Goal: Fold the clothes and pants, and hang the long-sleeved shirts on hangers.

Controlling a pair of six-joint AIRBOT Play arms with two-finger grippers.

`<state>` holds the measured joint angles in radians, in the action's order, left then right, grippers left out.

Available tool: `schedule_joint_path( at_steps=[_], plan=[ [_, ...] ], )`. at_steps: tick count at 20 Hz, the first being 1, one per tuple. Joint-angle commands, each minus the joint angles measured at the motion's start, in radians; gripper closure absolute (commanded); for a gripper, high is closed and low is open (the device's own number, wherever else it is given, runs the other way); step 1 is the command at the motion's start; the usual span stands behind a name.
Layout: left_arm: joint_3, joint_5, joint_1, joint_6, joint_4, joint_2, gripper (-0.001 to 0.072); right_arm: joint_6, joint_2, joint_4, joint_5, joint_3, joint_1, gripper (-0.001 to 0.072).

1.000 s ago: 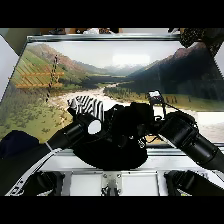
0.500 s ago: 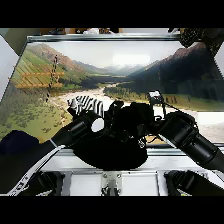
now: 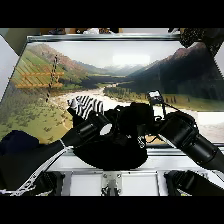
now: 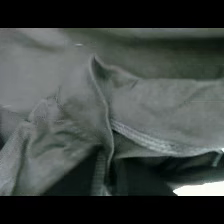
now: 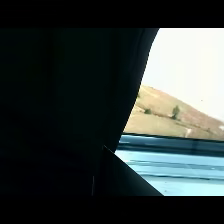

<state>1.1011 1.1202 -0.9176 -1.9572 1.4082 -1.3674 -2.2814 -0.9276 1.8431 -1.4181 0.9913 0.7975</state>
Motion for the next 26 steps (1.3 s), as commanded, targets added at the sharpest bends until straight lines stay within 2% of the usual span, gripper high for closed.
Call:
schedule_joint_path(
  at_steps=[1, 4, 9, 13, 16, 20, 23, 26],
  plan=[
    [0.003, 0.036, 0.005, -0.021, 0.077, 0.033, 0.0691, 0.018, 0.004, 0.003, -0.002, 0.002, 0.000, 0.0698],
    [0.093, 0.061, 0.064, 0.000, 0.084, 0.167, 0.0692, 0.127, 0.006, 0.003, -0.037, 0.101, -0.026, 0.0698],
    [0.417, 0.085, 0.111, 0.104, 0.085, 0.359, 0.0692, 0.277, -0.069, -0.001, -0.133, 0.532, -0.099, 0.0698],
    [0.525, 0.104, 0.111, 0.121, 0.111, 0.426, 0.0692, 0.400, -0.184, -0.014, -0.209, 0.798, -0.098, 0.0698],
    [0.489, 0.137, 0.113, 0.120, 0.183, 0.430, 0.0692, 0.407, -0.252, -0.025, -0.217, 0.824, -0.158, 0.0698],
    [0.321, 0.208, 0.147, 0.109, 0.188, 0.382, 0.0692, 0.435, -0.348, -0.209, -0.267, 0.820, -0.305, 0.0699],
    [0.159, 0.185, 0.169, 0.060, 0.186, 0.378, 0.0692, 0.426, -0.343, -0.217, -0.304, 0.747, -0.272, 0.0699],
    [0.009, 0.153, 0.162, 0.036, 0.143, 0.408, 0.0692, 0.389, -0.285, -0.217, -0.290, 0.580, -0.179, 0.0698]
  ],
)
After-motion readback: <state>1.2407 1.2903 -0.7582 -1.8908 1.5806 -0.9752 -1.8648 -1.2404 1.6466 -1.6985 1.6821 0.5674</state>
